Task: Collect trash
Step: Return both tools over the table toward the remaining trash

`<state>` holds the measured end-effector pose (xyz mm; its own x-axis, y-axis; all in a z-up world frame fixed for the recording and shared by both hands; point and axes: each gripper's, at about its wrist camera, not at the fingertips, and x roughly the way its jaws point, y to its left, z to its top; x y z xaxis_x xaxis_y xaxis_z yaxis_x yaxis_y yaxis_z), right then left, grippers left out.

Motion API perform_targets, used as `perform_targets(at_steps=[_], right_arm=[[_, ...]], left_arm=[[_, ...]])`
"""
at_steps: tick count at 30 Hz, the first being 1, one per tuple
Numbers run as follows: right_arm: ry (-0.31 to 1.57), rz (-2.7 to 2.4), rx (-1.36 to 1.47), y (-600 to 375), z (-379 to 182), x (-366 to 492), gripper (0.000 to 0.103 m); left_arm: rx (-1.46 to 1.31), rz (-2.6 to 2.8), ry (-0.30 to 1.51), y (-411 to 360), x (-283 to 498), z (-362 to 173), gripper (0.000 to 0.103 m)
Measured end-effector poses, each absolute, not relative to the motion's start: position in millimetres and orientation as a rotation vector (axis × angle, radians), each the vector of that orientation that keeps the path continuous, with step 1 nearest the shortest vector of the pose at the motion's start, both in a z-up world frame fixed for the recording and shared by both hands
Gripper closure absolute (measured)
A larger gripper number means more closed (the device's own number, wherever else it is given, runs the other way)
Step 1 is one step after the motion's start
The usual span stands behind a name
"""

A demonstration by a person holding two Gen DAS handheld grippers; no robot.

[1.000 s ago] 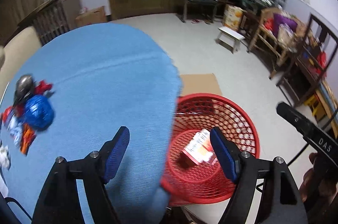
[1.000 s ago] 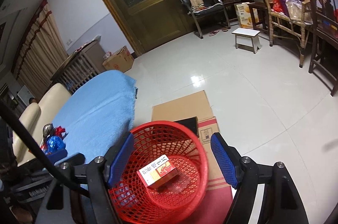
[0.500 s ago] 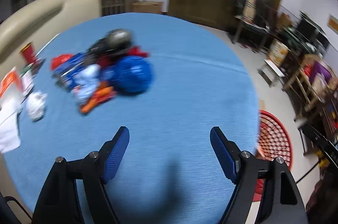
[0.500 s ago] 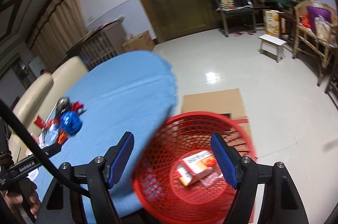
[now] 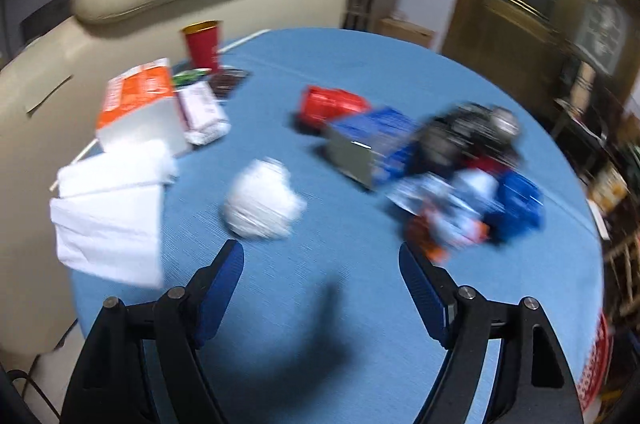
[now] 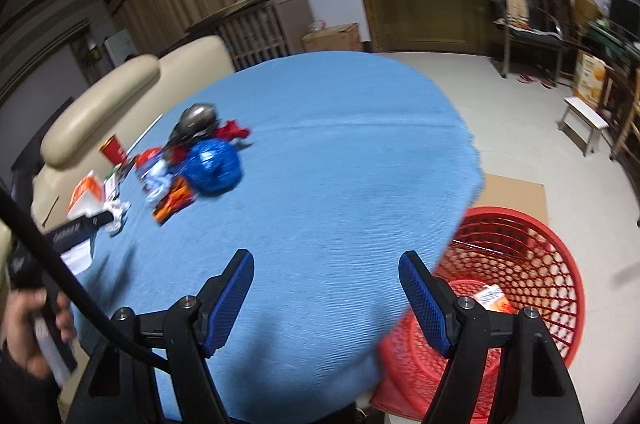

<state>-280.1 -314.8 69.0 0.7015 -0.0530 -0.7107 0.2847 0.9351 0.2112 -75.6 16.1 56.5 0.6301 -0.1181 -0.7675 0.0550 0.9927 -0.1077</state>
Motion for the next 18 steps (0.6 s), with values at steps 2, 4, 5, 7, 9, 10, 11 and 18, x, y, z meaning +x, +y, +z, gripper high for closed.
perform_targets(at_steps=[2, 4, 5, 7, 9, 10, 11, 18], right_arm=[[0.782, -0.173, 0.301, -303.7, 70.4, -273.6, 0.025], [0.792, -0.149, 0.278, -290.1, 72.1, -263.6, 0.025], [0.794, -0.141, 0.269, -283.6, 72.6, -258.2, 0.025], [0.798, -0.118, 0.25, -270.9, 74.8, -247.0, 0.025], [0.802, -0.089, 0.23, -257.0, 77.3, -235.5, 0.025], [0.804, -0.075, 0.221, -250.2, 78.1, -229.9, 0.025], [0.805, -0.066, 0.214, -245.9, 78.2, -226.8, 0.025], [0.815, -0.015, 0.174, -218.9, 78.0, -190.5, 0.025]], left_arm=[[-0.088, -0.067, 0.895, 27.6, -59.9, 50.4, 0.023], [-0.105, -0.053, 0.899, 36.0, -46.6, 44.6, 0.023], [-0.108, -0.045, 0.902, 39.5, -42.5, 41.3, 0.023], [-0.116, -0.046, 0.915, 42.7, -30.8, 34.1, 0.023], [-0.115, -0.042, 0.932, 41.9, -23.5, 28.1, 0.023], [-0.118, -0.043, 0.936, 42.2, -20.3, 25.6, 0.023], [-0.127, -0.053, 0.933, 43.1, -16.8, 23.2, 0.023], [-0.117, -0.099, 0.941, 47.0, -13.7, 11.0, 0.063]])
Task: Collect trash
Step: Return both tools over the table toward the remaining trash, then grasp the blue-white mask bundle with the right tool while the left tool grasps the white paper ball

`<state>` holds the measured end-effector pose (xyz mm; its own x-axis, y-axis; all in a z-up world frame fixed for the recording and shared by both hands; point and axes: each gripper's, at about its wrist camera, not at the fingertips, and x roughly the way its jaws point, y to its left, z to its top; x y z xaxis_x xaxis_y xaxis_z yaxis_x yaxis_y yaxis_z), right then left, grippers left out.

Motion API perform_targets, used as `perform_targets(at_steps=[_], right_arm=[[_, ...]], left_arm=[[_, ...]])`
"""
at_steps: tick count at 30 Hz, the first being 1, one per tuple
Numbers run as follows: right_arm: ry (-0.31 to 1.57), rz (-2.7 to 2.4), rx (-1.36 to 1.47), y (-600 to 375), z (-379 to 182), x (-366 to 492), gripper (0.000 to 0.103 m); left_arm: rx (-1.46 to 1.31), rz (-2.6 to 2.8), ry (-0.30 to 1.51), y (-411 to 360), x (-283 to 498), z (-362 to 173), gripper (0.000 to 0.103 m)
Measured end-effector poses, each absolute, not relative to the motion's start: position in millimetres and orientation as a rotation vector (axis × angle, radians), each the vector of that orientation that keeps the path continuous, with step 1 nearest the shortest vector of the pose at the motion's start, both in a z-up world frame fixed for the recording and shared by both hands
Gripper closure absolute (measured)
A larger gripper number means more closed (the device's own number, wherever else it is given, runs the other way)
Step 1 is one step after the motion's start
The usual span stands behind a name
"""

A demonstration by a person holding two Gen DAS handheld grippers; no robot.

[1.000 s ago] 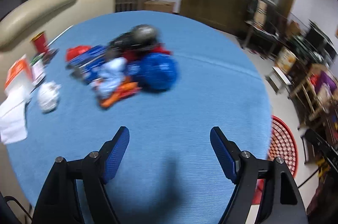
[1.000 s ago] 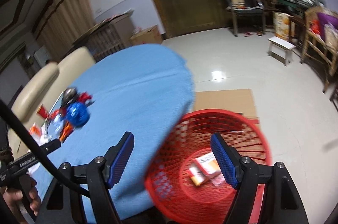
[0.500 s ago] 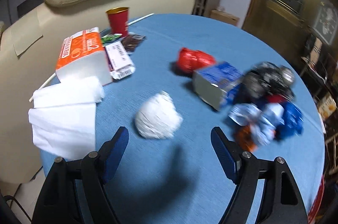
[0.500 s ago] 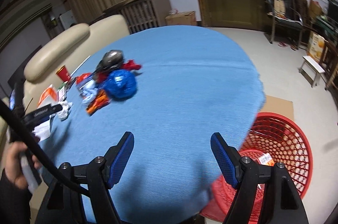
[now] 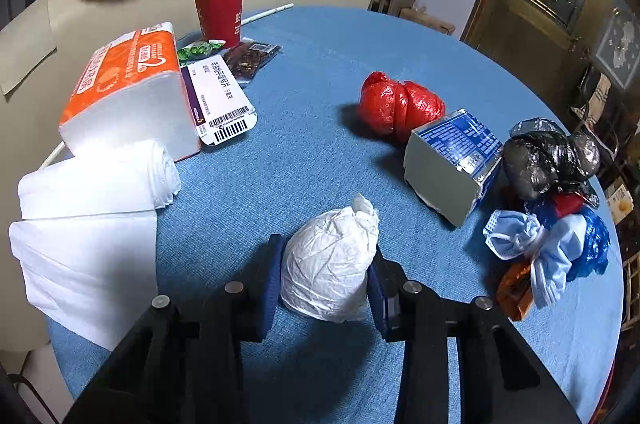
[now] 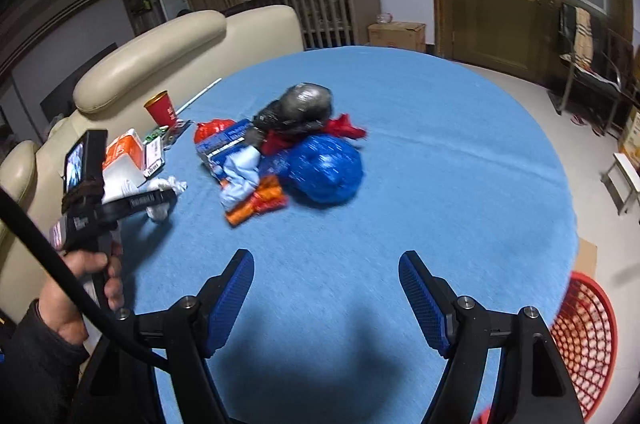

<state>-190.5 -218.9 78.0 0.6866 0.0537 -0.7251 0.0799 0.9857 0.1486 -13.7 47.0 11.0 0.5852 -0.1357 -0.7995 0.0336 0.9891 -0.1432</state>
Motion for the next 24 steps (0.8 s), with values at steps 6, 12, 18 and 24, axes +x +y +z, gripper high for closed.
perform_targets(at_steps=[6, 12, 18, 24], right_arm=[[0.831, 0.079, 0.222, -195.1, 72.2, -140.0, 0.025], [0.884, 0.144, 0.224, -166.3, 54.4, -86.7, 0.025], [0.941, 0.143, 0.243, -153.7, 34.0, -58.0, 0.059], [0.949, 0.147, 0.239, -149.5, 26.2, -49.9, 0.071]], left_arm=[[-0.142, -0.12, 0.928, 50.4, -39.7, 14.5, 0.064], [-0.166, -0.135, 0.932, 52.2, -66.1, 15.1, 0.064], [-0.161, -0.142, 0.931, 53.2, -73.6, 14.8, 0.064], [-0.146, -0.152, 0.929, 49.5, -76.2, 16.7, 0.064]])
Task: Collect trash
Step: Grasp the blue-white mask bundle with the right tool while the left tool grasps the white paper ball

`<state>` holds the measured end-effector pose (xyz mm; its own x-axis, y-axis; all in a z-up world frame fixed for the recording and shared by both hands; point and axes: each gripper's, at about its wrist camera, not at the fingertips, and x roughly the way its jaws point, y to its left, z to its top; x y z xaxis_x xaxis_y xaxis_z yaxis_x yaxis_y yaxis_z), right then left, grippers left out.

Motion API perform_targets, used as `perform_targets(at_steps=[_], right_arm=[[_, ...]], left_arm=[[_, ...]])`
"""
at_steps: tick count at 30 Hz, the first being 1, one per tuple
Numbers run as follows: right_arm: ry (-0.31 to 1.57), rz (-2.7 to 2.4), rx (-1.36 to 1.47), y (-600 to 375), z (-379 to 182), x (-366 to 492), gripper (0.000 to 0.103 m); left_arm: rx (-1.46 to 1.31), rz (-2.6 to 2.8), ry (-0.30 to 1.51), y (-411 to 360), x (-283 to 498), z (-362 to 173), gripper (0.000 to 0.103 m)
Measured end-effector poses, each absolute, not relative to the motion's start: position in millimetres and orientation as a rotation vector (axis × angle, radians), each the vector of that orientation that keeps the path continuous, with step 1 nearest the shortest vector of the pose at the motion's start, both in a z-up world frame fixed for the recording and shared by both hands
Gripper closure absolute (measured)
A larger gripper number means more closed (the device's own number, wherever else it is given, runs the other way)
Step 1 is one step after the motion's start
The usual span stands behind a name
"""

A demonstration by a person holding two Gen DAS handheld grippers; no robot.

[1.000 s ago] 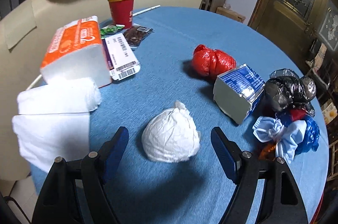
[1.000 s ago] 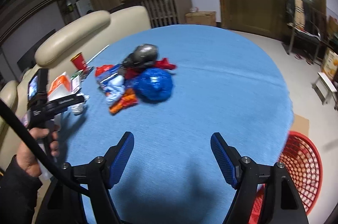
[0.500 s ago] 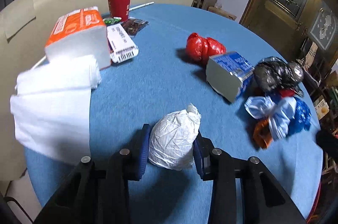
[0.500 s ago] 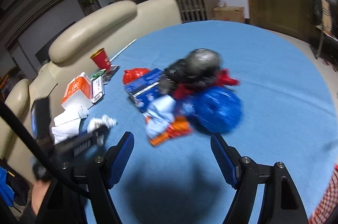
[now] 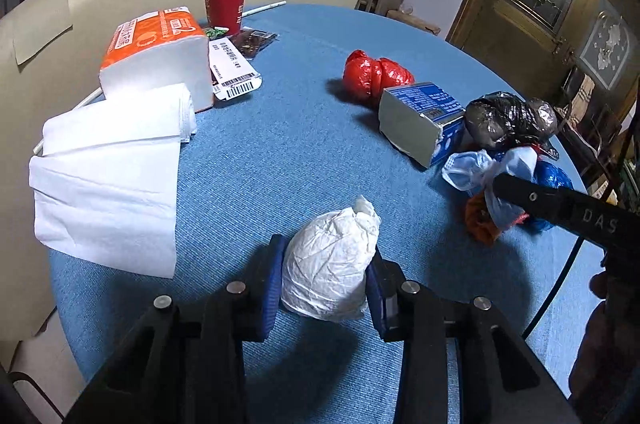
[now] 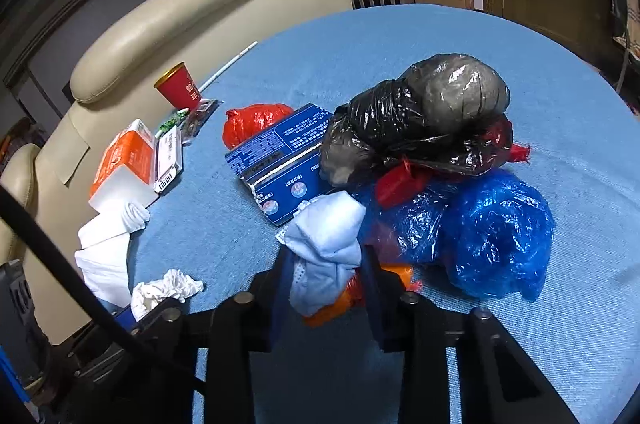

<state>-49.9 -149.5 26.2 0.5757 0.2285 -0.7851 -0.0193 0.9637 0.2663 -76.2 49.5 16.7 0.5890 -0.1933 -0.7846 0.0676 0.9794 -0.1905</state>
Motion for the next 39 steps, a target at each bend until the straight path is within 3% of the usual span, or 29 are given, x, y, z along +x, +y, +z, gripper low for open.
perform_targets(at_steps=[1, 15, 30, 31, 33, 34, 39], right_arm=[[0.94, 0.152, 0.244, -150.7, 29.2, -52.0, 0.077], [0.798, 0.14, 0.24, -191.3, 78.8, -145.0, 0.077], [0.891, 0.015, 0.282, -253.3, 25.6, -192.8, 0.074], [0.896, 0.013, 0.285, -254.6, 24.1, -191.6, 0.072], [0.905, 0.009, 0.28, -254.4, 22.0, -190.2, 0.054], [0.902, 0.005, 0.277, -255.0, 21.7, -190.1, 0.03], [0.892, -0.002, 0.28, -257.1, 21.4, -187.7, 0.027]], left_arm=[[-0.143, -0.152, 0.926, 48.8, -77.2, 17.7, 0.064], [-0.095, -0.168, 0.876, 27.2, -113.4, 41.9, 0.064], [-0.032, -0.204, 0.887, -5.3, -138.0, 40.2, 0.064], [-0.028, -0.205, 0.889, -6.3, -138.1, 39.2, 0.064], [-0.024, -0.206, 0.893, -7.6, -137.8, 37.4, 0.064], [-0.024, -0.207, 0.895, -7.7, -137.6, 36.7, 0.064], [-0.022, -0.215, 0.902, -10.8, -135.9, 32.5, 0.064]])
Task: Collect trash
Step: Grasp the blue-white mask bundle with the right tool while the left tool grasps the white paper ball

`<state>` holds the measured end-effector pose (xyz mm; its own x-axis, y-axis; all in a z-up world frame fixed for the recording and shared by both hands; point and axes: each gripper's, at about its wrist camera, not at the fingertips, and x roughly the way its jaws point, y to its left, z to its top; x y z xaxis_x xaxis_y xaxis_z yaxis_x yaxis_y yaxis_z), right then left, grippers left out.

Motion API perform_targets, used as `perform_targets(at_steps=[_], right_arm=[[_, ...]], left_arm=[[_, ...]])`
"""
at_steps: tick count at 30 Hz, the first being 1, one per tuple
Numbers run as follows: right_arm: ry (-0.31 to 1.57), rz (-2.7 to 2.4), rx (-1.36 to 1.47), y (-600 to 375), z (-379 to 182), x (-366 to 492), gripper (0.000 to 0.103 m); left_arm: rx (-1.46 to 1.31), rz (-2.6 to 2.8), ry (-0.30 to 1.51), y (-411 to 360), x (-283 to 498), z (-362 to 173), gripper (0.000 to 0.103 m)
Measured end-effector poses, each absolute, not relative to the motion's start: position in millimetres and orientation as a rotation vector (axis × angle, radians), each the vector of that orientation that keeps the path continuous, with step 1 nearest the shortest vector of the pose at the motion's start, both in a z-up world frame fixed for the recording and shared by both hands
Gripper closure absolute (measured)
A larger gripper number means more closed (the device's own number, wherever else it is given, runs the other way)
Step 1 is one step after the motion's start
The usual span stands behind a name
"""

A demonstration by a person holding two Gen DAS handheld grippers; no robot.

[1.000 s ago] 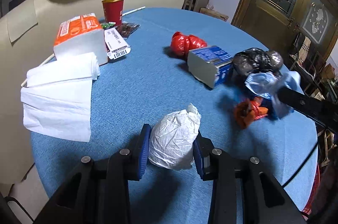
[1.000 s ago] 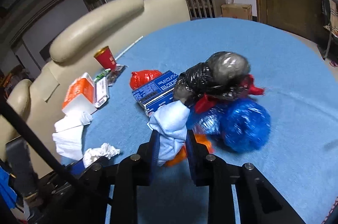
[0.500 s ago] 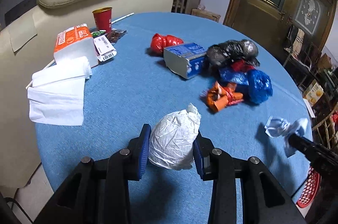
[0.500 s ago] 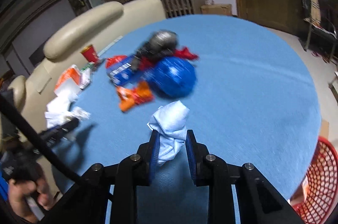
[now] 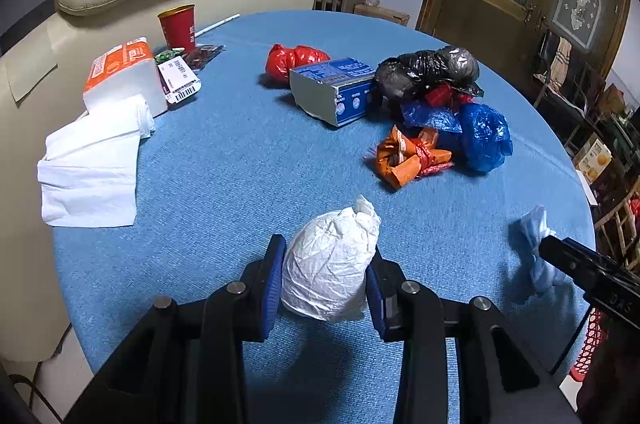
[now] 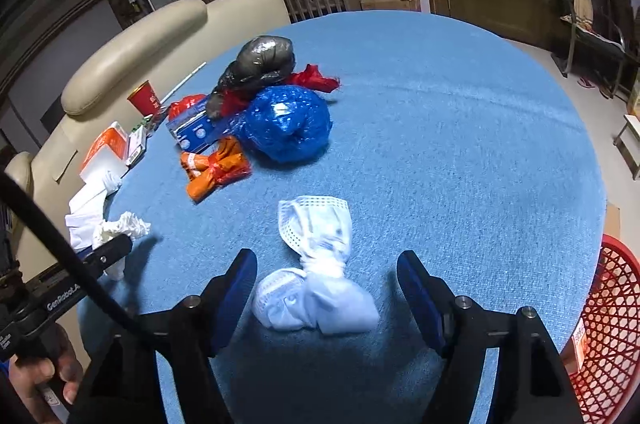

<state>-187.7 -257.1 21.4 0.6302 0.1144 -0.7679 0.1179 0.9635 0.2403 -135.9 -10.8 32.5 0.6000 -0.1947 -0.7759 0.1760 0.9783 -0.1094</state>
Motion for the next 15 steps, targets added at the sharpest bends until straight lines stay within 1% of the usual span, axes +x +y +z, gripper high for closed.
perform_targets(at_steps=[3, 4, 5, 6, 7, 8, 9, 15], right_arm=[[0.912, -0.004, 0.285, -257.1, 15.4, -181.9, 0.027], [0.919, -0.001, 0.278, -255.7, 13.8, -181.0, 0.03], [0.929, 0.017, 0.269, -252.5, 11.8, -180.5, 0.041], [0.934, 0.023, 0.256, -249.5, 10.9, -180.8, 0.049], [0.933, 0.024, 0.245, -247.6, 11.0, -181.2, 0.053], [0.929, 0.025, 0.242, -246.7, 11.7, -182.1, 0.062], [0.926, 0.03, 0.246, -246.5, 13.3, -182.8, 0.065], [0.872, 0.043, 0.265, -248.1, 32.3, -195.8, 0.066]], left_arm=[[-0.018, -0.22, 0.908, -13.7, -135.9, 30.1, 0.064], [-0.015, -0.221, 0.911, -14.6, -135.9, 29.3, 0.064], [-0.011, -0.224, 0.914, -16.3, -135.7, 28.5, 0.064], [-0.007, -0.224, 0.916, -17.9, -135.5, 28.4, 0.064], [0.001, -0.223, 0.918, -20.2, -135.8, 28.4, 0.064], [0.007, -0.223, 0.919, -22.3, -136.2, 28.9, 0.064], [0.011, -0.223, 0.919, -24.2, -136.8, 29.8, 0.064], [0.053, -0.229, 0.908, -42.3, -146.5, 41.8, 0.064]])
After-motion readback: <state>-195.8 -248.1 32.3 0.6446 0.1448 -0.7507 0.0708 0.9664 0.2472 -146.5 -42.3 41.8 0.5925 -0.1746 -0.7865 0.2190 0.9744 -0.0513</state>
